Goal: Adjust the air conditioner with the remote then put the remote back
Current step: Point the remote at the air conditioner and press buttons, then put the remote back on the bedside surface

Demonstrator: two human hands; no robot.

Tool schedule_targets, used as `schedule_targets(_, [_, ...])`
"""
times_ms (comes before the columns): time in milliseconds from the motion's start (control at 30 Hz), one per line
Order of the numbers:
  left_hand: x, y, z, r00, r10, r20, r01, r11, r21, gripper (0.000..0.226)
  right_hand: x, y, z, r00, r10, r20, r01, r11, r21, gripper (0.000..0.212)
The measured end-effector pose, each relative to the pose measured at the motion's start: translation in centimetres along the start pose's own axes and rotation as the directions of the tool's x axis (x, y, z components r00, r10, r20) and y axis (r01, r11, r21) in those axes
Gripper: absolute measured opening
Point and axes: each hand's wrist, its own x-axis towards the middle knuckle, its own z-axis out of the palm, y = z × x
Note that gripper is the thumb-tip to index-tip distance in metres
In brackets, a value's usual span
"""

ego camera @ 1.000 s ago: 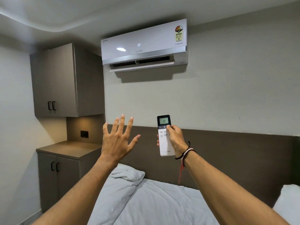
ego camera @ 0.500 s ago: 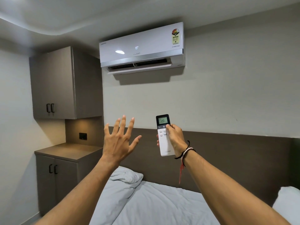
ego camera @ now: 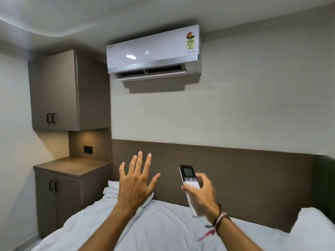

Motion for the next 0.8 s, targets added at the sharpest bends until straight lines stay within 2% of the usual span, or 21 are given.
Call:
schedule_targets(100, [-4.0,3.2,3.8,0.996,-0.009,0.088,0.015,0.998,-0.067,0.073,-4.0,7.1,-3.4,0.99,0.141,-0.021,-0.142,0.983,-0.113,0.042])
schedule_targets(200, [-9.2,7.0,7.7,0.983,0.006,0.182,0.013,0.994,-0.105,0.072,-8.7,14.3,-8.1,0.929,0.369,-0.018,-0.363,0.904,-0.227,0.049])
schedule_targets(333, [-17.0,13.6,12.1,0.932,0.05,0.358,0.014,0.985,-0.174,0.073,-14.5,24.7,-14.0,0.869,0.474,-0.145,-0.496,0.826,-0.269,0.039])
schedule_targets(467, [-24.4,20.0,15.4,0.895,0.117,0.431,-0.04,0.982,-0.184,0.07,-20.4,30.3,-20.3,0.74,0.653,-0.161,-0.66,0.657,-0.366,0.058])
schedule_targets(533, [-28.5,24.0,17.1,0.852,0.19,0.487,-0.102,0.974,-0.203,0.071,-23.6,32.9,-23.4,0.692,0.681,-0.242,-0.709,0.576,-0.406,0.063])
schedule_targets(600, [-32.8,28.0,18.6,0.802,0.254,0.541,-0.14,0.96,-0.243,0.073,-26.8,36.0,-25.8,0.66,0.69,-0.295,-0.738,0.524,-0.426,0.058])
schedule_targets(700, [-37.9,32.9,20.3,0.739,0.345,0.579,-0.191,0.931,-0.312,0.075,-29.9,40.0,-28.2,0.61,0.69,-0.389,-0.785,0.457,-0.418,0.052])
schedule_targets(733, [-40.1,34.7,21.0,0.713,0.38,0.589,-0.214,0.918,-0.333,0.075,-31.2,41.6,-29.2,0.572,0.712,-0.408,-0.81,0.409,-0.421,0.054])
schedule_targets(800, [-43.3,37.1,21.9,0.674,0.436,0.596,-0.261,0.896,-0.359,0.075,-33.0,44.3,-30.4,0.545,0.722,-0.426,-0.82,0.354,-0.449,0.058])
